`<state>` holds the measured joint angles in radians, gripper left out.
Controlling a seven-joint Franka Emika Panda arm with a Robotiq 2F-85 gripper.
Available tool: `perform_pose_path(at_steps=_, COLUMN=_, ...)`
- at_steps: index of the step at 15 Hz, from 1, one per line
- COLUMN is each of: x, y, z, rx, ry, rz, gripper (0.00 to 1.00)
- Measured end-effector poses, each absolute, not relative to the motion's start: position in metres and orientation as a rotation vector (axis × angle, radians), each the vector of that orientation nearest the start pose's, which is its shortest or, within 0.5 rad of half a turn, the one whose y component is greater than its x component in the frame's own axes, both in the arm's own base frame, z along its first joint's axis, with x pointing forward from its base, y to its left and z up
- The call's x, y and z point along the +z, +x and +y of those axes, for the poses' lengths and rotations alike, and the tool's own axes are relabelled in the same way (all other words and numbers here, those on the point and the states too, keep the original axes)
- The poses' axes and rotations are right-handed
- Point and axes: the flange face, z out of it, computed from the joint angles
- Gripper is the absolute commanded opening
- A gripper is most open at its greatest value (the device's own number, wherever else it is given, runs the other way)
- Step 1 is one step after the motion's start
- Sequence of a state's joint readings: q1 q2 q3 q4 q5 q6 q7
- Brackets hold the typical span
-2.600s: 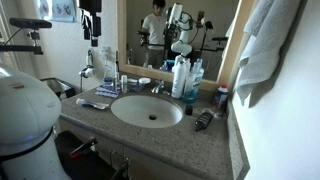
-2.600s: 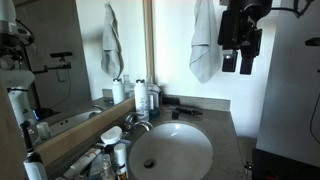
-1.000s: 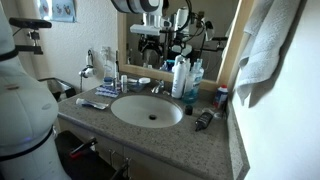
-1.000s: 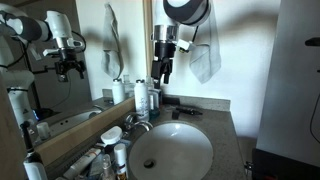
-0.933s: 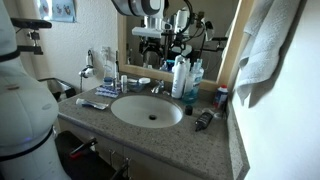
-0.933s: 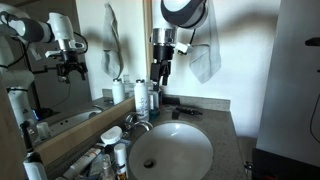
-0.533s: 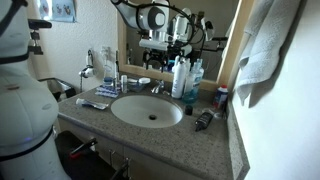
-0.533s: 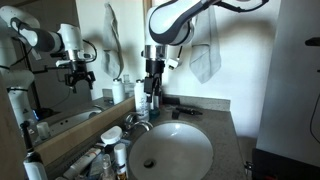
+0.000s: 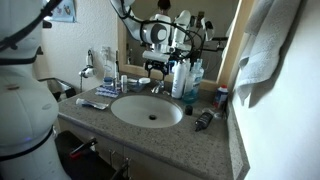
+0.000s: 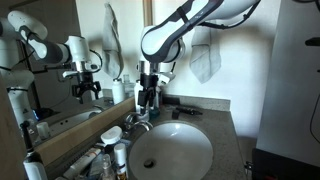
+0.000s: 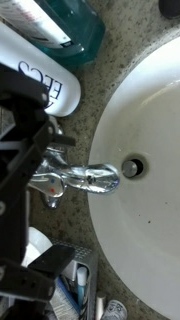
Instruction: Open the tap then close it
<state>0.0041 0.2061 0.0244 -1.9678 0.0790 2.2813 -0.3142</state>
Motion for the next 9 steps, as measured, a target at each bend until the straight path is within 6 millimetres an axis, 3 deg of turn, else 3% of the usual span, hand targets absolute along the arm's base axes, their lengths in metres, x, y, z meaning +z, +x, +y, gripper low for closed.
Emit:
perform_pose_path(at_steps=3, x=0.366, y=0.617, z=0.018, rx=-0.202, ry=-3.050, rz=-0.441, gripper=1.00)
perform_pose_path(at_steps=4, x=0.363, y=0.620, z=0.018, rx=-0.206, ry=-3.048, rz=-0.438, gripper=0.94)
perform_pose_path(at_steps=5, x=0.360, y=0.623, z=0.017, rx=-0.208, ry=-3.046, rz=-0.435, gripper=0.74)
perform_pose_path(at_steps=9, x=0.352, y=0.633, z=0.017, rx=-0.203, ry=-3.041, rz=-0.455, gripper=0.42)
